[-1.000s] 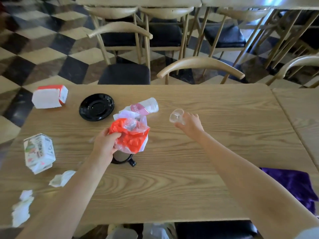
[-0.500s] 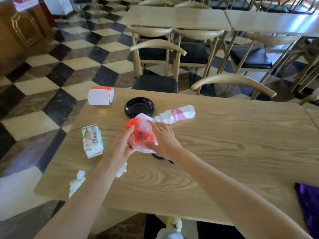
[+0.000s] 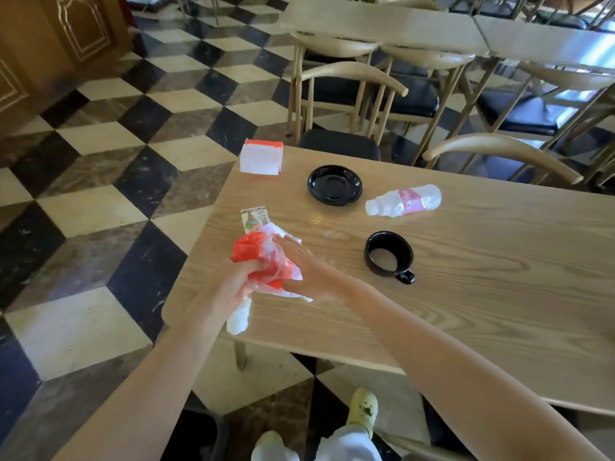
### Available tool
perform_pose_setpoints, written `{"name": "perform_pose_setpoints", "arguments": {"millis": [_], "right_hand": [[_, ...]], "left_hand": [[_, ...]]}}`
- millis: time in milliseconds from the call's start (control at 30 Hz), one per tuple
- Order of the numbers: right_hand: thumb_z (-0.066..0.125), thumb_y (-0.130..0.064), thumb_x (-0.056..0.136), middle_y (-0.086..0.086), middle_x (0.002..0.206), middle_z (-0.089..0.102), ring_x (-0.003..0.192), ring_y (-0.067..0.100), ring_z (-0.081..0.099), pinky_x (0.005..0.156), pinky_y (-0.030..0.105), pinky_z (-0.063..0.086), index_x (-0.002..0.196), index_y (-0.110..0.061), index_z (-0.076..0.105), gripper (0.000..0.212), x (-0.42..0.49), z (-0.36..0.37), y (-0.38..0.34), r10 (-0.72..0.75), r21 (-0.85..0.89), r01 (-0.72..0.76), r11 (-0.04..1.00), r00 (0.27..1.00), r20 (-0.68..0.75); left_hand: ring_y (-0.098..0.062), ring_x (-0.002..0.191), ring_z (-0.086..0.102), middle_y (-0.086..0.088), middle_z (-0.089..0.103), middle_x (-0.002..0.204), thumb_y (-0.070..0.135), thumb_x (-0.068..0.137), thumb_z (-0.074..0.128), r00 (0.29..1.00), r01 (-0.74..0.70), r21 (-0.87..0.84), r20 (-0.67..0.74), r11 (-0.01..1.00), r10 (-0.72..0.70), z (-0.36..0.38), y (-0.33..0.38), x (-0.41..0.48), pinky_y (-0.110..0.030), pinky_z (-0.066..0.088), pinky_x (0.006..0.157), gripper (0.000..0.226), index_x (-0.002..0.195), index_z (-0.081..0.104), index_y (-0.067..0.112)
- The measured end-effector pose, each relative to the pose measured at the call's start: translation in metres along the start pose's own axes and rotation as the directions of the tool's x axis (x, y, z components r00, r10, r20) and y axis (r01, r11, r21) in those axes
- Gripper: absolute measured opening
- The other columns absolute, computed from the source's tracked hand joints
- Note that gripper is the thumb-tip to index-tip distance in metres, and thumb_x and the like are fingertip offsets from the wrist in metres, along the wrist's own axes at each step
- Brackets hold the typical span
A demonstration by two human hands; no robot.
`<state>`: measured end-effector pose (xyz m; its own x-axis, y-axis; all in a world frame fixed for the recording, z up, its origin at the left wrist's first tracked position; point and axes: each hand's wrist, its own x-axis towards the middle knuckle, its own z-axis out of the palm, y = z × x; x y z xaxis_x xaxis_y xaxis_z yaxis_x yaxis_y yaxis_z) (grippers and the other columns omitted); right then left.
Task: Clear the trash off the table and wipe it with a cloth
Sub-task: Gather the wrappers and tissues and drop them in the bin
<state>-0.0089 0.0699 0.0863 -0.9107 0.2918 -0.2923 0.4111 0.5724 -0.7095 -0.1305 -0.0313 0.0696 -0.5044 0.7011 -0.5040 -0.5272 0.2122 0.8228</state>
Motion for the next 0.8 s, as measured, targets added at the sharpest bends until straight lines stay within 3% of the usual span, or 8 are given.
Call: {"name": "perform_pose_setpoints", "arguments": {"millis": [33,100,200,367,500,600,733,800], "right_hand": [[0.058,-0.018,0.092,0.000,0.160,0.000,0.147,0.012,-0.004,0.109,0.014,0.000,0.151,-0.011,0.005,0.080,0.002,0.006,-0.005,0.012,-0.019,-0.012,1.000,1.000,0.014],[0.055,-0.018,0.093,0.003,0.160,-0.002,0.148,0.015,-0.005,0.113,0.020,-0.001,0.150,-0.008,0.002,0.079,0.005,0.017,-0.016,0.028,-0.085,-0.025,0.996,0.999,0.036],[0.055,-0.025,0.093,0.006,0.160,-0.006,0.148,0.018,-0.007,0.114,0.022,-0.002,0.150,-0.006,-0.002,0.082,0.009,0.025,-0.029,0.054,-0.176,-0.036,0.984,0.994,0.096],[0.058,-0.012,0.088,0.003,0.160,-0.007,0.148,0.016,-0.007,0.119,0.032,0.006,0.150,-0.009,-0.002,0.086,0.015,0.033,-0.036,0.097,-0.110,-0.077,0.991,0.978,0.185],[0.057,-0.007,0.088,0.004,0.160,-0.005,0.147,0.016,-0.007,0.116,0.027,0.007,0.150,-0.008,-0.002,0.085,0.017,0.037,-0.036,0.051,-0.091,-0.035,0.995,0.982,0.181],[0.056,-0.019,0.093,0.006,0.160,-0.006,0.147,0.016,-0.009,0.115,0.024,-0.001,0.150,-0.009,-0.001,0.081,0.020,0.042,-0.033,0.006,-0.099,0.010,0.995,0.987,0.160],[0.055,-0.024,0.093,0.008,0.159,-0.010,0.147,0.019,-0.012,0.116,0.030,-0.004,0.150,-0.008,0.000,0.081,0.024,0.046,-0.028,-0.033,-0.126,0.052,0.991,0.988,0.149],[0.056,-0.026,0.092,0.009,0.159,-0.012,0.147,0.020,-0.013,0.117,0.035,-0.004,0.150,-0.007,0.001,0.082,0.022,0.047,-0.026,-0.036,-0.132,0.058,0.990,0.985,0.166]], "left_hand": [[-0.014,0.060,0.070,-0.006,0.070,0.072,-0.008,0.085,0.054,1.000,0.002,-0.023,0.003,1.000,-0.001,-0.006,0.002,-0.006,-0.031,0.058,0.050,0.019,0.084,0.064,0.008],[-0.026,0.085,0.070,-0.013,0.070,0.090,0.005,0.088,0.061,0.997,-0.011,-0.085,0.074,0.996,0.018,-0.019,0.003,-0.013,-0.045,0.060,0.071,0.011,0.097,0.066,0.003],[-0.041,0.106,0.056,-0.026,0.059,0.108,0.018,0.088,0.065,0.987,-0.024,-0.141,0.155,0.990,0.046,-0.033,0.004,-0.021,-0.065,0.043,0.094,0.044,0.124,0.051,-0.002],[-0.028,0.085,0.067,-0.007,0.070,0.086,0.017,0.071,0.074,0.984,-0.046,-0.058,0.169,0.997,0.055,-0.046,-0.001,-0.023,-0.063,0.044,0.094,0.055,0.123,0.057,0.006],[-0.037,0.104,0.061,-0.018,0.064,0.110,0.015,0.063,0.080,0.988,0.017,-0.081,0.151,0.997,-0.004,-0.053,-0.002,-0.026,-0.065,0.044,0.093,0.060,0.119,0.060,0.008],[-0.040,0.113,0.055,-0.024,0.056,0.123,0.021,0.057,0.086,0.988,0.042,-0.107,0.151,0.993,-0.025,-0.053,-0.002,-0.026,-0.062,0.043,0.097,0.073,0.122,0.057,0.005],[-0.036,0.106,0.060,-0.022,0.060,0.116,0.023,0.051,0.089,0.987,0.039,-0.106,0.157,0.994,-0.022,-0.050,-0.005,-0.027,-0.051,0.052,0.091,0.070,0.114,0.063,0.008],[-0.035,0.099,0.058,-0.022,0.062,0.106,0.023,0.052,0.091,0.985,0.044,-0.101,0.169,0.994,-0.027,-0.050,-0.009,-0.028,-0.056,0.046,0.097,0.073,0.116,0.061,0.006]]}}
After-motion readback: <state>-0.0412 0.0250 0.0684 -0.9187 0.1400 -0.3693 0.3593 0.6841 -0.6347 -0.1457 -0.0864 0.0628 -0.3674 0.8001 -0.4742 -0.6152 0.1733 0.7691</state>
